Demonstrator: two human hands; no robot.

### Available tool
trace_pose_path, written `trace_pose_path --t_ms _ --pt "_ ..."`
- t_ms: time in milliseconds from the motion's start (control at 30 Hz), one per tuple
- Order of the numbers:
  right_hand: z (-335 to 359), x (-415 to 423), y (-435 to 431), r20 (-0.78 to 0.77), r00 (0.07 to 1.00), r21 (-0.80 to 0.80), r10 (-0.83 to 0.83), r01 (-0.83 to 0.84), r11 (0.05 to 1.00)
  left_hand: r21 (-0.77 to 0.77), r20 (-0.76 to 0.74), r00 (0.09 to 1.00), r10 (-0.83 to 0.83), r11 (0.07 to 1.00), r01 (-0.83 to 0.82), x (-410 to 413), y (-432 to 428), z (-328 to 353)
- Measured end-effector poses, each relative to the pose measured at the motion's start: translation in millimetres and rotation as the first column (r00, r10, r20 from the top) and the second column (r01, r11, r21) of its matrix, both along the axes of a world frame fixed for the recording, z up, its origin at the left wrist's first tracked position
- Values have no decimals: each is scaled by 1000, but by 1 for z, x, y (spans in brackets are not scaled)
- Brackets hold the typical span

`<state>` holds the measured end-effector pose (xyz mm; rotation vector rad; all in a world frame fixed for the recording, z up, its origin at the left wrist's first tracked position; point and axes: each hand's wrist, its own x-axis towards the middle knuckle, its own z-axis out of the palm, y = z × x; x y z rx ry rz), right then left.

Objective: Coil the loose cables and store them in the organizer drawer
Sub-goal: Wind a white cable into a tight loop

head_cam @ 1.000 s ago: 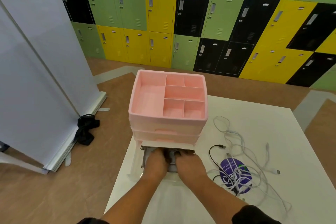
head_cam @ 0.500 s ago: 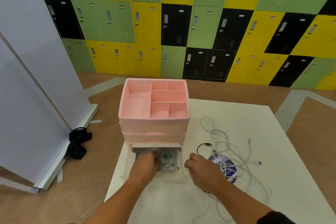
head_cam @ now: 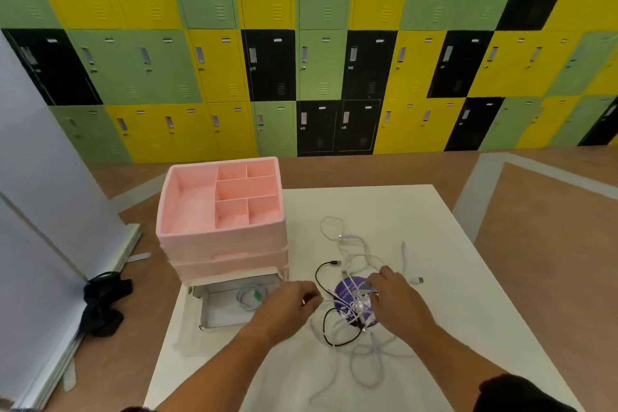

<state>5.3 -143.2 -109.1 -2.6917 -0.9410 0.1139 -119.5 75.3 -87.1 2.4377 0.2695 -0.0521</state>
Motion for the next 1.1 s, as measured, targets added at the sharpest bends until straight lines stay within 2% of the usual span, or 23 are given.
trace_pose_path --t_ms 167,233,400,500,567,667,767,833,867,900,967,1000,1033,1100 --pt "-11 15 -27 -224 974 -92 10 -32 995 -34 -49 997 -67 997 65 34 -46 0" --pt "-16 16 -27 -247 969 -72 1 -19 997 -3 -60 995 -73 997 73 46 -60 -4" --pt "-3 26 -25 -211 977 117 31 -7 993 -21 -6 994 -106 994 106 69 -86 -4" --pt "34 41 -25 -285 958 308 25 67 949 -12 33 999 -12 1000 13 86 -85 4" --pt "66 55 -25 -326 945 458 -11 168 873 -92 28 999 38 995 -36 96 -78 10" --pt "119 79 -25 -388 912 670 -130 377 640 -214 17 998 63 975 -58 102 -68 21" --pt "164 101 -26 -448 877 774 -176 479 414 -336 65 994 90 940 -64 102 -59 29" --pt "186 110 -28 -457 861 791 -225 509 341 -422 105 985 135 903 -79 103 -59 41" --pt "192 113 -29 -442 862 783 -250 506 361 -479 121 979 164 873 -87 103 -59 49" --pt "195 116 -31 -413 868 755 -276 496 428 -543 131 972 194 834 -93 104 -61 58" --pt "197 116 -30 -317 884 624 -344 468 626 -649 155 959 237 756 -82 105 -63 78" --pt "196 114 -29 -222 897 543 -381 439 716 -679 164 956 244 731 -70 106 -64 88" --pt "195 109 -26 -111 922 486 -370 376 789 -694 173 956 239 718 -54 107 -65 96" --pt "197 94 -18 122 970 430 -209 138 892 -694 200 959 203 720 -8 110 -67 112"
